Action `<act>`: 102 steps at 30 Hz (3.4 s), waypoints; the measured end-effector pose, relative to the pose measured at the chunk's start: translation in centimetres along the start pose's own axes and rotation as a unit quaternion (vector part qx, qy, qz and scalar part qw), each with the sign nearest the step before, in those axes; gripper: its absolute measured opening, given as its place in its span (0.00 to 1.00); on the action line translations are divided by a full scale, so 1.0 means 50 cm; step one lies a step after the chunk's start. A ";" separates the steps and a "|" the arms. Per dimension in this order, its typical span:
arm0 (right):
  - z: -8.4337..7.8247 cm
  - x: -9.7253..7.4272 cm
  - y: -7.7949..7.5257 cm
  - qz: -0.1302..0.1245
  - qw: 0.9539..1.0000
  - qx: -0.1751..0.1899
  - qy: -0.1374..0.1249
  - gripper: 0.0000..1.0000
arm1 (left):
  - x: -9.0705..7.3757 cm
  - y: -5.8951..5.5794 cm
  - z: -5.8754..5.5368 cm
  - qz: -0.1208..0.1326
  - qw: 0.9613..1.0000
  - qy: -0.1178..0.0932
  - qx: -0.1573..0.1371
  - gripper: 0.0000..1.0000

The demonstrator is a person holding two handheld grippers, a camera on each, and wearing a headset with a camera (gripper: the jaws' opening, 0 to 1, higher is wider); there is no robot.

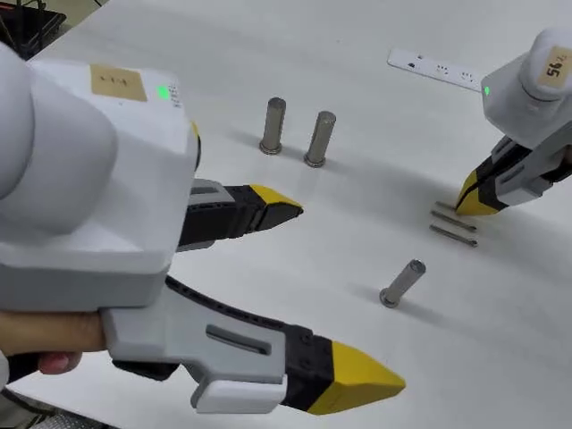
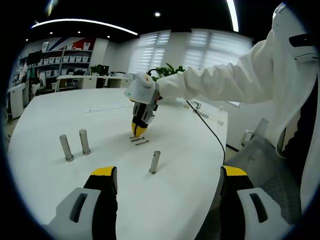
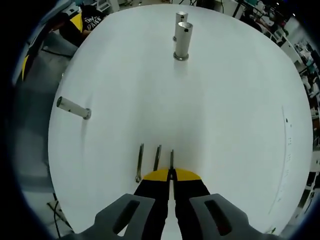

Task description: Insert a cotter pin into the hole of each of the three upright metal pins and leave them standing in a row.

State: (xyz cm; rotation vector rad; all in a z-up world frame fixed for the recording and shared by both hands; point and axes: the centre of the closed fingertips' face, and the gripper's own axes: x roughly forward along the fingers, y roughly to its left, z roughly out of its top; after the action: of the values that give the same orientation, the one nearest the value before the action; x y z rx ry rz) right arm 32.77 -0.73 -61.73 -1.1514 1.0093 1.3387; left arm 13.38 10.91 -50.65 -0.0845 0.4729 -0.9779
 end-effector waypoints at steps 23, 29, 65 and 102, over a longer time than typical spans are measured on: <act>0.003 -0.002 -0.001 -0.018 0.999 0.015 -0.025 0.00 | 0.001 0.024 0.008 0.022 0.999 -0.023 -0.012 0.76; -0.003 -0.007 0.002 -0.030 0.999 -0.010 -0.011 0.00 | -0.002 0.015 0.022 0.013 0.999 -0.035 0.010 0.64; 0.094 -0.202 0.133 -0.234 0.958 -0.039 -0.162 0.00 | 0.024 0.025 0.064 0.004 0.998 -0.046 -0.033 0.43; 0.188 -0.225 0.269 -0.255 0.940 -0.060 -0.218 0.00 | 0.113 0.010 0.088 -0.061 0.992 -0.044 -0.101 0.14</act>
State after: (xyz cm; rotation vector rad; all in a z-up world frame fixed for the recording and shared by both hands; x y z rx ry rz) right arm 18.28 5.22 -49.43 -1.0461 0.2808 1.1627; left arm 18.28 5.99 -48.81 -0.3405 0.4889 -1.0385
